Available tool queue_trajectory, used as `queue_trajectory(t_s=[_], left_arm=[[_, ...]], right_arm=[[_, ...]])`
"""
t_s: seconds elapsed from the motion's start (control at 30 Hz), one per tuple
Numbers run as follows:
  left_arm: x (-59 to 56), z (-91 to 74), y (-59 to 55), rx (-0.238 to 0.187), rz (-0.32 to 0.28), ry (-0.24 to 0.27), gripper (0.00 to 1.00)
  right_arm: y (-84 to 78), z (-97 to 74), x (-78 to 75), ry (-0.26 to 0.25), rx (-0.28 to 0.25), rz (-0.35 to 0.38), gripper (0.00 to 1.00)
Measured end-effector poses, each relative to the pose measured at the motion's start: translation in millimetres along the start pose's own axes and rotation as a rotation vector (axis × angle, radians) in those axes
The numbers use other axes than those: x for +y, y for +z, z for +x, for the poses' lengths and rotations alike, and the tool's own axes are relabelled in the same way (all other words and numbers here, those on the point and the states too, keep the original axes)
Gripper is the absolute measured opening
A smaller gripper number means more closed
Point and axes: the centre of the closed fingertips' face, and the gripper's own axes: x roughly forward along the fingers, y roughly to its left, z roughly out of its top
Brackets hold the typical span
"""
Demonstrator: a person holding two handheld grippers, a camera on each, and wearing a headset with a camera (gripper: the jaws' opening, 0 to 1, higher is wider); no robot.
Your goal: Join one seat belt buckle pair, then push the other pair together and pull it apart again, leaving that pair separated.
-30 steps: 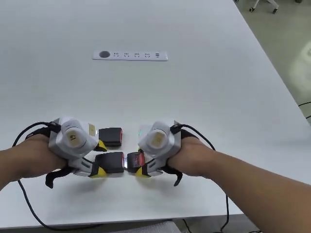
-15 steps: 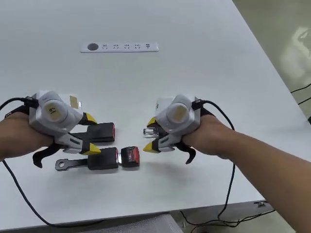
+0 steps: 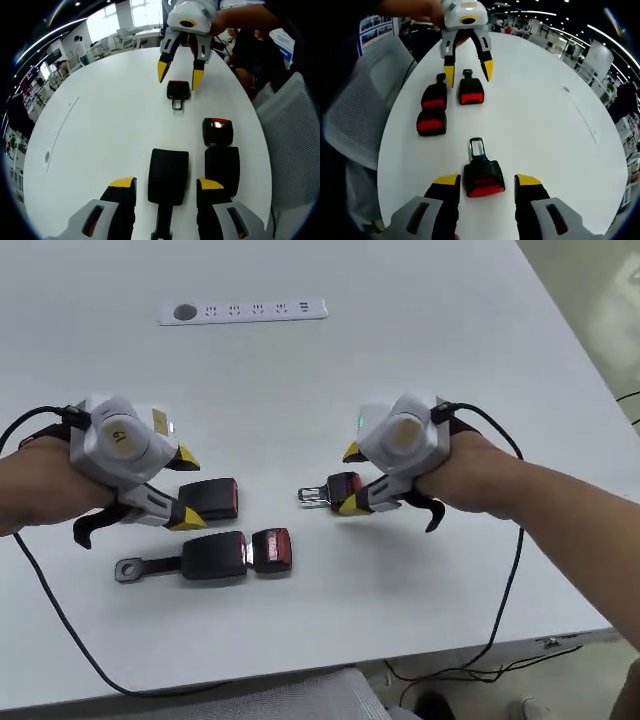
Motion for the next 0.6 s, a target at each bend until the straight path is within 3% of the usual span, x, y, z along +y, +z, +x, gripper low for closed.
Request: queue_trajectory(t_s=[0.27,0.33,0.4,0.6], left_arm=[[0.4,12.6,-15.3,0.041,-0.003,-0.046,0.47],[-0.4,14.8,-21.7,0.065,0.025,-0.056,0.43],[-0.1,14.4,-18.8,0.041,-0.013,-0.059,0.4],[-2.6,14.2,-18.9,0.037,0.003,-0.071,0.38]], right_arm=[[-5.3,16.6,0.8,0.057,-0.005,-0.005,0.37],[-2.1,16.2,2.5,0.072,-0.023,0.011,0.33],[-1.9,16.3,4.5,0.081,-0.024,0.004,0.33],[-2.4,17.6,4.7,0.111,-0.016,-0.018,0.33]])
